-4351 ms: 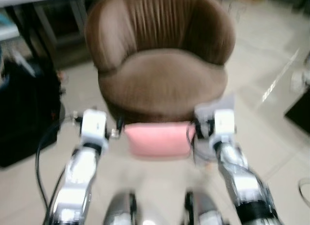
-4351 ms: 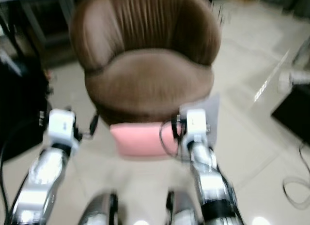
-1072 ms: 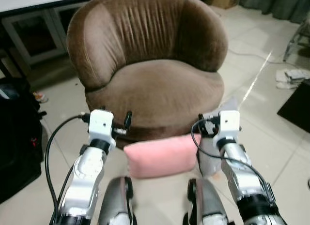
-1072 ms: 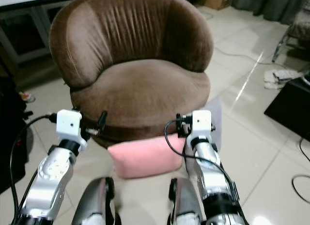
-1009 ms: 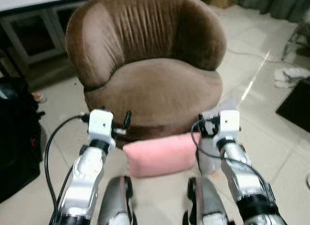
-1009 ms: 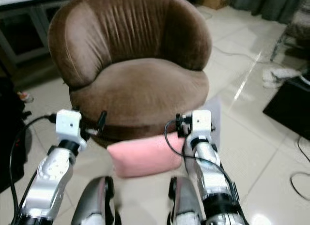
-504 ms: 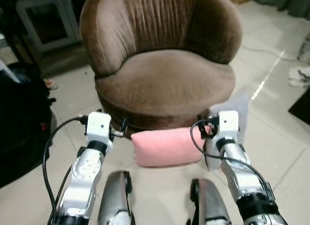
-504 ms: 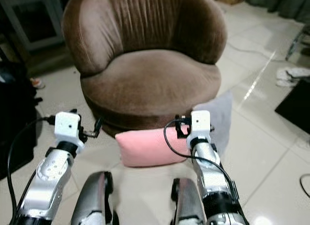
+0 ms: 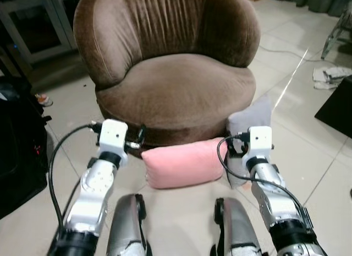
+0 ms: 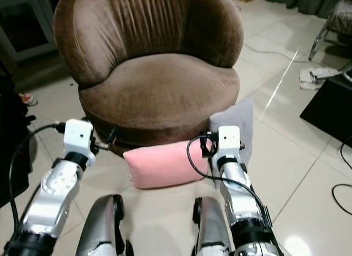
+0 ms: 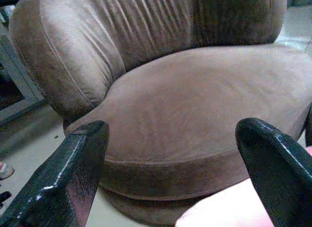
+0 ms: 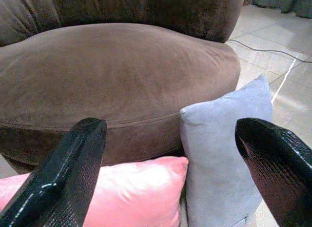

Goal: Move the pillow to the sofa from floor

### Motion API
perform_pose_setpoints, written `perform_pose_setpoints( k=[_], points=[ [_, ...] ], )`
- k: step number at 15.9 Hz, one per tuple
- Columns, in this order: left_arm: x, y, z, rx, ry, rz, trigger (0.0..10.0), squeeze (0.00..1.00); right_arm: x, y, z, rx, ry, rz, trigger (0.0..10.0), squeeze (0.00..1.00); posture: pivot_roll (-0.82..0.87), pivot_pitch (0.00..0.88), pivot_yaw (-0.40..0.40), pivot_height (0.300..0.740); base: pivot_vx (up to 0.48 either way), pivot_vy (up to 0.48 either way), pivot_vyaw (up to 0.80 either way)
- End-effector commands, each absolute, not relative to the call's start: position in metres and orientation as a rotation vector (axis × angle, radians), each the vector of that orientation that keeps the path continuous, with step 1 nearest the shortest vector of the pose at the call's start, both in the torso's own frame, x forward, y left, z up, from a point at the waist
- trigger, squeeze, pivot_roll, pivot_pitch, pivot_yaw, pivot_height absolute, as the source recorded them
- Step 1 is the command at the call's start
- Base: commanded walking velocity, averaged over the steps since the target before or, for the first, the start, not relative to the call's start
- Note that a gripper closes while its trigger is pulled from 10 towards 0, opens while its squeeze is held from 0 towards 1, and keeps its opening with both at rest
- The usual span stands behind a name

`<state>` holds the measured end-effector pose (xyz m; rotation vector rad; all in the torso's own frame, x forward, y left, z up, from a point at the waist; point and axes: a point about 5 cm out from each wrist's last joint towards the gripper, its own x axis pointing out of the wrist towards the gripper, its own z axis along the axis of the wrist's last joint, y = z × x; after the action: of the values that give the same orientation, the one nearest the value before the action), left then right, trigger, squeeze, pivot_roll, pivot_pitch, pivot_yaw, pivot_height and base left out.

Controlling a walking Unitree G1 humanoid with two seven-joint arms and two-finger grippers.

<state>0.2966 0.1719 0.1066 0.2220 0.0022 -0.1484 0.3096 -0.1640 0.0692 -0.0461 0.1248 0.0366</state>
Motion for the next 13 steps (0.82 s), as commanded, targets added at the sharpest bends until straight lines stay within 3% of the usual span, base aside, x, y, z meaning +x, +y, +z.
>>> perform_pose_setpoints(
  k=[1, 4, 7, 8, 9, 10, 13],
  points=[
    [0.297, 0.172, 0.103, 0.233, 0.023, -0.164, 10.0, 0.0, 0.309, -0.166, 0.07, -0.043, 0.119, 0.022, 10.0, 0.0, 0.02, 0.086, 0.027, 0.497, 0.0, 0.0, 0.0],
    [0.305, 0.172, 0.114, 0.224, -0.001, -0.173, 10.0, 0.0, 0.308, -0.169, 0.074, -0.039, 0.103, 0.01, 10.0, 0.0, 0.01, 0.118, 0.03, 0.492, 0.0, 0.0, 0.0],
    [0.329, 0.181, 0.159, 0.187, -0.11, -0.174, 10.0, 0.0, 0.309, -0.171, 0.078, -0.054, 0.098, 0.03, 10.0, 0.0, 0.03, 0.147, 0.017, 0.492, 0.0, 0.0, 0.0],
    [0.343, 0.198, 0.174, 0.17, -0.115, -0.148, 10.0, 0.0, 0.313, -0.17, 0.081, -0.058, 0.094, 0.038, 10.0, 0.0, 0.04, 0.155, 0.017, 0.492, 0.0, 0.0, 0.0],
    [0.345, 0.201, 0.175, 0.181, -0.111, -0.148, 10.0, 0.0, 0.314, -0.17, 0.082, -0.059, 0.093, 0.039, 10.0, 0.0, 0.04, 0.156, 0.018, 0.492, 0.0, 0.0, 0.0],
    [0.348, 0.208, 0.166, 0.326, -0.056, -0.223, 10.0, 0.0, 0.318, -0.164, 0.085, -0.06, 0.081, 0.059, 10.0, 0.0, 0.04, 0.167, 0.015, 0.492, 0.0, 0.0, 0.0],
    [0.349, 0.21, 0.15, 0.364, 0.021, -0.291, 10.0, 0.0, 0.319, -0.159, 0.085, -0.069, 0.087, 0.086, 10.0, 0.0, 0.05, 0.176, 0.014, 0.492, 0.0, 0.0, 0.0]
  ],
)
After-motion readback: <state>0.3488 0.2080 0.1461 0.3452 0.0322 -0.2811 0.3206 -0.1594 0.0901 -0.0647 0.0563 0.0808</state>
